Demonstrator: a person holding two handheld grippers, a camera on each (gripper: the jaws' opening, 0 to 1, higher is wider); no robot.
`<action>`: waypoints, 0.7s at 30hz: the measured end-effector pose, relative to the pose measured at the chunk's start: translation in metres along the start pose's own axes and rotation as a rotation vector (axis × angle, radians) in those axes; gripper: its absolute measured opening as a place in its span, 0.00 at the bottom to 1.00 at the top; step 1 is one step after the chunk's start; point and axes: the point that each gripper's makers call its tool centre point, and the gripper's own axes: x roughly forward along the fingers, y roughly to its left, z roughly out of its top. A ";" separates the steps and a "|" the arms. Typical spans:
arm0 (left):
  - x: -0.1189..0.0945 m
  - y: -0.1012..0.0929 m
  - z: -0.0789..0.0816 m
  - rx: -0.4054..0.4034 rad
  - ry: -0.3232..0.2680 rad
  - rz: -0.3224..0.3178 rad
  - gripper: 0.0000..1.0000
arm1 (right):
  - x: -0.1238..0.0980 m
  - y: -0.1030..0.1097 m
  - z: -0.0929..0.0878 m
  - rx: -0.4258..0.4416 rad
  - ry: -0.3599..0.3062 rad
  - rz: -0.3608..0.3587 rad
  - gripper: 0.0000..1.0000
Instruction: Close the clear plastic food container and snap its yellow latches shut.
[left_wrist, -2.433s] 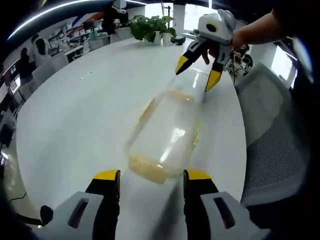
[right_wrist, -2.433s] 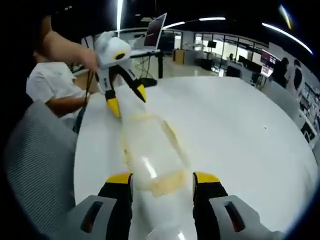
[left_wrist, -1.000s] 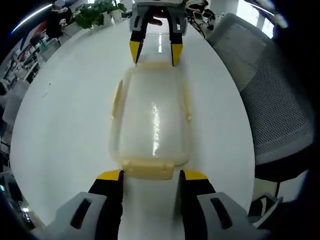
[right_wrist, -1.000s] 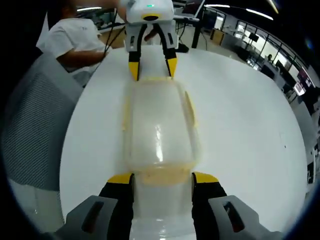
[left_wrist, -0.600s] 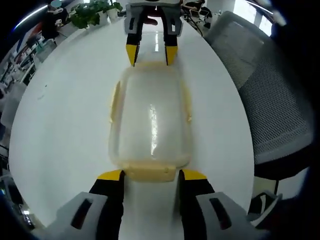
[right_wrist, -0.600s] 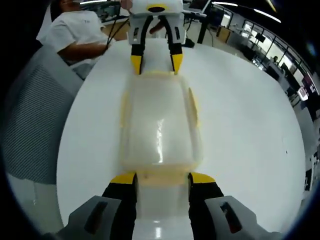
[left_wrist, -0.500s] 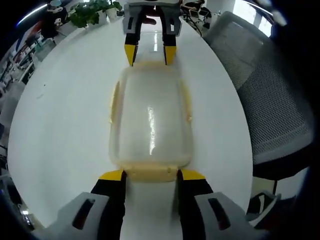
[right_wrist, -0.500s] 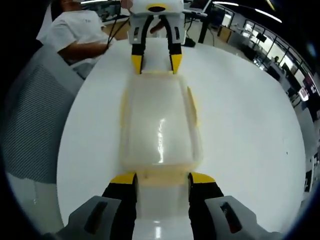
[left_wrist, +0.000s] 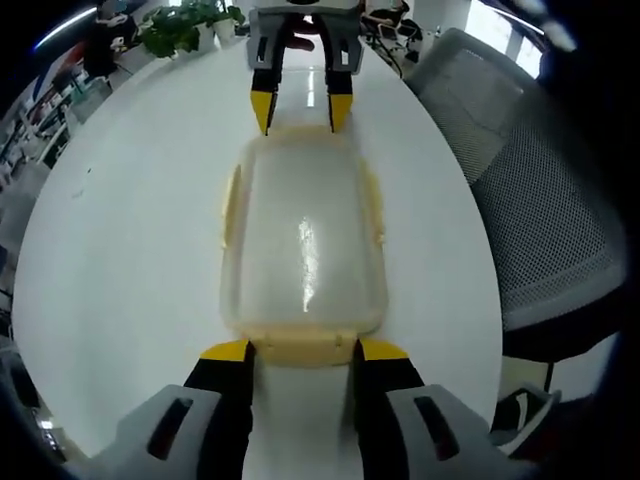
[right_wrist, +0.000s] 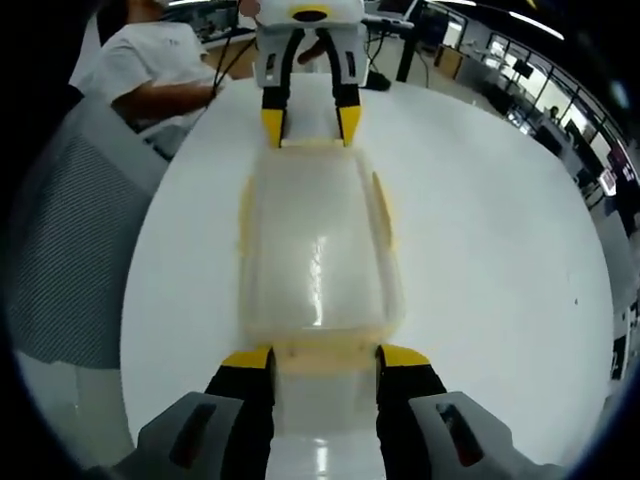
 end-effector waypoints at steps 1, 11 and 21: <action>-0.001 -0.001 0.000 -0.001 -0.002 -0.003 0.38 | -0.001 0.001 0.000 0.002 -0.003 0.002 0.39; -0.012 -0.009 0.003 -0.031 -0.056 -0.028 0.38 | -0.009 0.010 0.003 0.013 -0.019 0.016 0.39; -0.022 -0.010 0.011 -0.026 -0.058 -0.029 0.38 | -0.020 0.010 0.008 0.015 -0.046 0.016 0.39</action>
